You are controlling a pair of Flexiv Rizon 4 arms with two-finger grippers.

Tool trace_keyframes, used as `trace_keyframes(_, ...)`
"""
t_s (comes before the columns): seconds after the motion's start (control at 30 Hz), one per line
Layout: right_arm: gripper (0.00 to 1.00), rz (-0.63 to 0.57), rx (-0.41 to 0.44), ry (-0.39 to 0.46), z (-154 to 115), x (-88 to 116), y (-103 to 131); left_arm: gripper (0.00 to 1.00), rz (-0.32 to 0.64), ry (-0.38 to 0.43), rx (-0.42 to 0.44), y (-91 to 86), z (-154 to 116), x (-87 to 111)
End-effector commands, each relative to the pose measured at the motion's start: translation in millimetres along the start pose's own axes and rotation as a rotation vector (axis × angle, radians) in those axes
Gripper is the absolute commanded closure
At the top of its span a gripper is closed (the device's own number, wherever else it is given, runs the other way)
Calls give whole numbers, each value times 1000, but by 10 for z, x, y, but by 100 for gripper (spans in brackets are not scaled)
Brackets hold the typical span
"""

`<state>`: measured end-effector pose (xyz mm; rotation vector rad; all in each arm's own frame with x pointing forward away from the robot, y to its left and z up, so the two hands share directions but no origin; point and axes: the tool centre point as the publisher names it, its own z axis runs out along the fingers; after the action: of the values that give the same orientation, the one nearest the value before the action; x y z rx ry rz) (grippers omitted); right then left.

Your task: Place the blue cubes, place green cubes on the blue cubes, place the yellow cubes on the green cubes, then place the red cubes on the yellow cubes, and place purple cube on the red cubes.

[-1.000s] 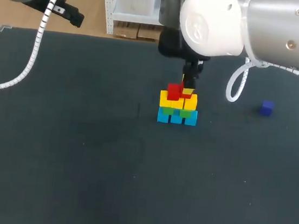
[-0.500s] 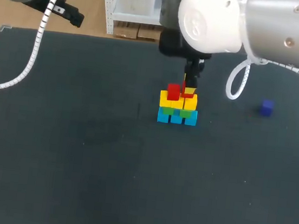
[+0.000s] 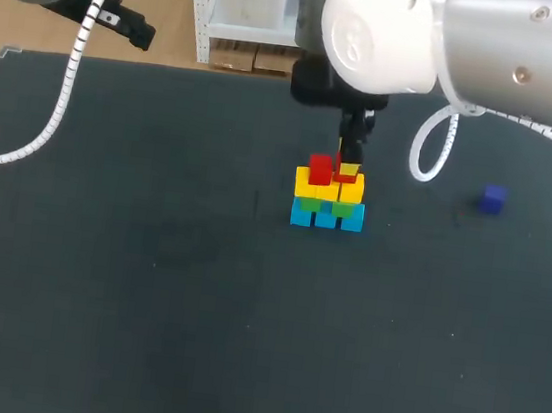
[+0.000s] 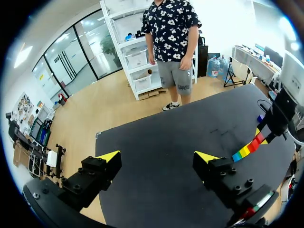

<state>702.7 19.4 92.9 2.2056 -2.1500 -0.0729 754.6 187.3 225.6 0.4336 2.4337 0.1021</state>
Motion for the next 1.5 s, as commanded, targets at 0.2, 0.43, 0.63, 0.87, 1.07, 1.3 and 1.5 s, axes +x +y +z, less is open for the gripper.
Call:
trace_keyframes(0.2,99,-7,-11,-6,12,-23,-38,0,2,1,2,7,-7,4)
trace_keyframes(0.43,94,-9,-15,-7,26,-36,-39,0,2,1,2,7,-7,4)
trace_keyframes(0.63,83,-12,-19,-9,35,-43,-38,0,2,1,2,7,-7,4)
trace_keyframes(0.87,62,-11,-20,-10,33,-40,-33,0,2,1,2,7,-7,4)
trace_keyframes(1.07,56,-13,-21,-14,35,-41,-30,0,2,1,2,7,-7,4)
trace_keyframes(1.3,0,-8,-14,-24,0,-24,-14,0,2,1,2,7,-7,4)
trace_keyframes(1.5,0,50,19,-47,-106,111,22,0,2,1,2,7,-7,4)
